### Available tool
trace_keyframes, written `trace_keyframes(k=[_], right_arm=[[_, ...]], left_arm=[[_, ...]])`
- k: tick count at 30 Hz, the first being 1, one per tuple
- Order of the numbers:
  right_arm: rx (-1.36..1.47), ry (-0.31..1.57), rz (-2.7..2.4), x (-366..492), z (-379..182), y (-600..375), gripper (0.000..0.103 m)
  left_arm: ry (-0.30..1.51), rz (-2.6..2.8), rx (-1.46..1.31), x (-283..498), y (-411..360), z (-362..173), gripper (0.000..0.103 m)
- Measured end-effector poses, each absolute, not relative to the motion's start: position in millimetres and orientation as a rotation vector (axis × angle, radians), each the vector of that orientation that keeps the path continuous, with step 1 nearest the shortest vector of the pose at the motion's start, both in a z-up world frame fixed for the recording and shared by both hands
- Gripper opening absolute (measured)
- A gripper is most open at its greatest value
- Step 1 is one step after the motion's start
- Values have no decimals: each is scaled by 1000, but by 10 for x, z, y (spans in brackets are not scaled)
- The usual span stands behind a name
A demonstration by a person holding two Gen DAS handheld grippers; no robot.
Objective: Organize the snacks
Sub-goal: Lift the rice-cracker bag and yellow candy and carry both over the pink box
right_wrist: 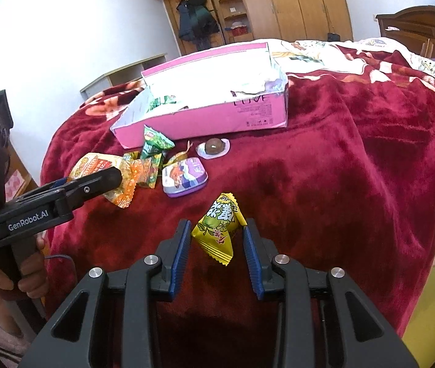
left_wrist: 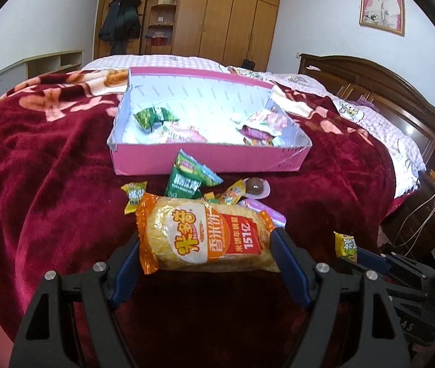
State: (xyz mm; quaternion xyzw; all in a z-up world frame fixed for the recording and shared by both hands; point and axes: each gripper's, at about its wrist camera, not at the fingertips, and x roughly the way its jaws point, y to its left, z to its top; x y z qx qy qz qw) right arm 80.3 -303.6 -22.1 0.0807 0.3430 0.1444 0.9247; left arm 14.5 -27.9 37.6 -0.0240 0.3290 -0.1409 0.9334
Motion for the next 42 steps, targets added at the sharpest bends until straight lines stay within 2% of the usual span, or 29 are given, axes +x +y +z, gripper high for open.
trace_keyframes(k=[21, 42], right_arm=[[128, 614, 365, 1125, 259, -2921, 35], [98, 572, 385, 1788, 556, -2791, 35]], left_arm=[[554, -226, -44, 518, -192, 860, 82], [534, -192, -40, 1215, -263, 1027, 82]])
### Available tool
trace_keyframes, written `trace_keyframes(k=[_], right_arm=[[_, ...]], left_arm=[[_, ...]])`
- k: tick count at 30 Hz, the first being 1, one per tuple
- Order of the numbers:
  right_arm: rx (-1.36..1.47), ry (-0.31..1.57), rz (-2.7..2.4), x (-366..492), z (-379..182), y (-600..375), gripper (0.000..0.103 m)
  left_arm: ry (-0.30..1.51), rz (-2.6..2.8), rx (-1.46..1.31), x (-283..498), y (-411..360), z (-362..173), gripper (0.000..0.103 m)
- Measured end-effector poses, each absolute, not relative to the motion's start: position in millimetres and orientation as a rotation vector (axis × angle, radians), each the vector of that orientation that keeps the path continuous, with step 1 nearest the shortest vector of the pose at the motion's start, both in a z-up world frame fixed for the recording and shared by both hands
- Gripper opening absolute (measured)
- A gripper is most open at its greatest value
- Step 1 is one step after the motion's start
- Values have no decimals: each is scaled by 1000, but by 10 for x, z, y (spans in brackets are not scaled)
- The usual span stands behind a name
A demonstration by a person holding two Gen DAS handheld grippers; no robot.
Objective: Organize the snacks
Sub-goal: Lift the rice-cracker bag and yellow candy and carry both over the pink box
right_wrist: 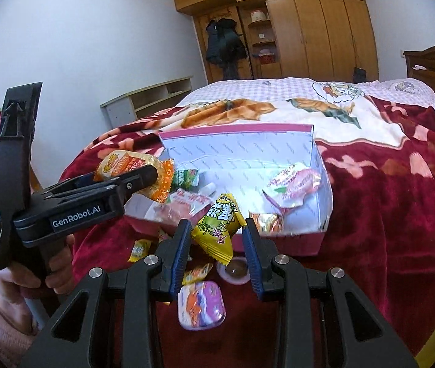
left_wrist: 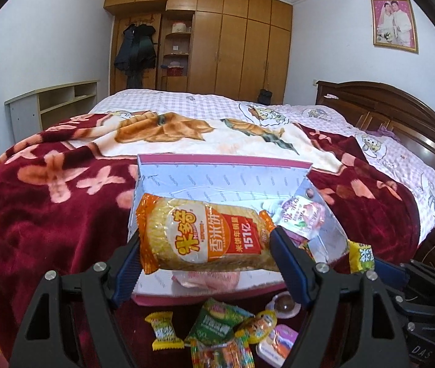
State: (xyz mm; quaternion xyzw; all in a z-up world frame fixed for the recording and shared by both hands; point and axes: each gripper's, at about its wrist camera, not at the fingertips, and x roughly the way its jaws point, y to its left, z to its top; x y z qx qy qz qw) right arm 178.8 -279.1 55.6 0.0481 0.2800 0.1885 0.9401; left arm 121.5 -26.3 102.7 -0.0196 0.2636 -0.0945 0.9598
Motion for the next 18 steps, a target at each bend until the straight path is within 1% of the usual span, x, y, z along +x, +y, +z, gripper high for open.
trace_keyframes(k=[18], right_arm=[[171, 613, 303, 2338, 288, -2988, 35]], left_arm=[[615, -153, -32, 1783, -391, 646, 82]])
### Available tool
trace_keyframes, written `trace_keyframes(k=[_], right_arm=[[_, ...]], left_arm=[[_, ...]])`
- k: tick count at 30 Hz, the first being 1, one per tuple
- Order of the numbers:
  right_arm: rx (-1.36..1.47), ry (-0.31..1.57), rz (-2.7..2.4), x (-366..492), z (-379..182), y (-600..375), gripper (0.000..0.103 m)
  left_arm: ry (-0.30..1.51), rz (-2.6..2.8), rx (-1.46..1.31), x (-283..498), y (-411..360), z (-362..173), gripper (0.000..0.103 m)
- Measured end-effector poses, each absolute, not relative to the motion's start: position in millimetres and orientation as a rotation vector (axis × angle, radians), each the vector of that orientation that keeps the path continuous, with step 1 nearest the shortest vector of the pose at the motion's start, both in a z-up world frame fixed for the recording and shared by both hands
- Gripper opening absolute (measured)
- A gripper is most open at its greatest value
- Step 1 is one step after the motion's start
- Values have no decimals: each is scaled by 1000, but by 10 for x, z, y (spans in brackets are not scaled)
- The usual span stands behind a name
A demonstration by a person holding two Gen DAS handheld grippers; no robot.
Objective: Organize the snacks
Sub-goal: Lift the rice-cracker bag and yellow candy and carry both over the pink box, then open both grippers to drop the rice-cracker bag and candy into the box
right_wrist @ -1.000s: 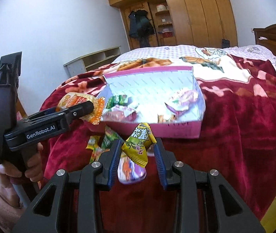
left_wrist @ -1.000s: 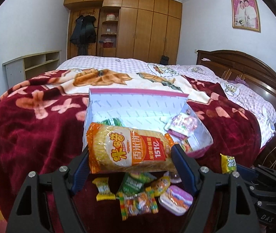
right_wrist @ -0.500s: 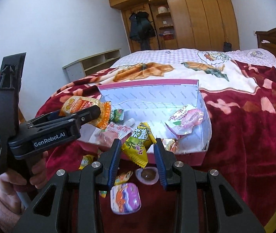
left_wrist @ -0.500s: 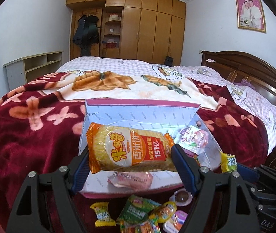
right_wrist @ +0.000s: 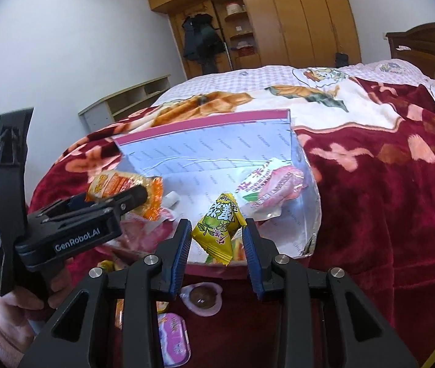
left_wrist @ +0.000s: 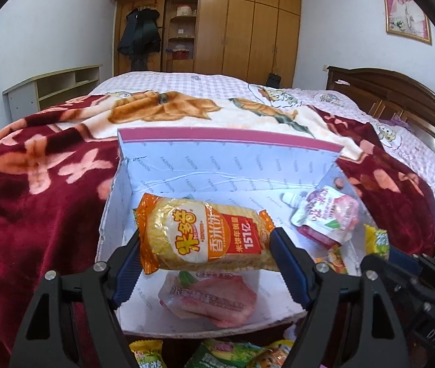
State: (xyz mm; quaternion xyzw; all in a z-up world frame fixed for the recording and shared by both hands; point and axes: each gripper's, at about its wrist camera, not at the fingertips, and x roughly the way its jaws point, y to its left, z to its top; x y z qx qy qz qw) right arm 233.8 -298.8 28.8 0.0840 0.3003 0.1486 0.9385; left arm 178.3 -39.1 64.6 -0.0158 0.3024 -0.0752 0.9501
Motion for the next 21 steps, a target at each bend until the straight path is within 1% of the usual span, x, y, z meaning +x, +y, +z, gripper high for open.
trace_keyframes(k=[21], right_arm=[[159, 653, 249, 2640, 85, -3003, 35]], left_arm=[[631, -114, 14, 2080, -490, 436, 82]])
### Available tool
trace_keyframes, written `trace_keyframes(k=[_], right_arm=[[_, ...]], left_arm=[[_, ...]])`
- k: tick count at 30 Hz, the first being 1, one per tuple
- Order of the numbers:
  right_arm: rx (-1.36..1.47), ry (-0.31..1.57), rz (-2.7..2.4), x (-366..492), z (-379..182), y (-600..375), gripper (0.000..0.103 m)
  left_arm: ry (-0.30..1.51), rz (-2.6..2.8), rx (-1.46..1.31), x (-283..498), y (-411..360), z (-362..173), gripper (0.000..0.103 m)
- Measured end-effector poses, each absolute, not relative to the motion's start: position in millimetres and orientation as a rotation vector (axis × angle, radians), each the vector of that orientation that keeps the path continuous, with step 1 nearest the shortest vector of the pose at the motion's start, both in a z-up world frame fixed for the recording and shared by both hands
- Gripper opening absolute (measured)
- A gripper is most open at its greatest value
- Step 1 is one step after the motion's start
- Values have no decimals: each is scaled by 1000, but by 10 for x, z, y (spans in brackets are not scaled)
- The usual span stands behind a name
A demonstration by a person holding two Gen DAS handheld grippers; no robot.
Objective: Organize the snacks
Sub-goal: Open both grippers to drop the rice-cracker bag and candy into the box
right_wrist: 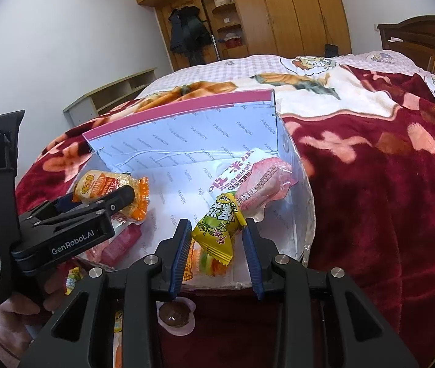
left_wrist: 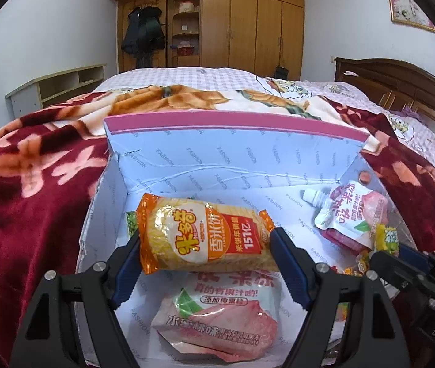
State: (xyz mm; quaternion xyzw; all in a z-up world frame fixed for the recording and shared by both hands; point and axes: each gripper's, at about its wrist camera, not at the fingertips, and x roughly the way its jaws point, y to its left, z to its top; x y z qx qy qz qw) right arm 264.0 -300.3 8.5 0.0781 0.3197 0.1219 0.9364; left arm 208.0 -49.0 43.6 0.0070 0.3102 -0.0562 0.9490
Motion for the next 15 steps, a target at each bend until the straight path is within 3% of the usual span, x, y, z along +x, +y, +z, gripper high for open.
trace_keyframes(k=[10, 15], right_arm=[[160, 656, 239, 2684, 54, -2991, 36], [160, 661, 238, 2714, 65, -2954, 42]], left_arm=[[642, -118, 11, 2095, -498, 428, 83], [648, -128, 18, 2090, -499, 429, 85]])
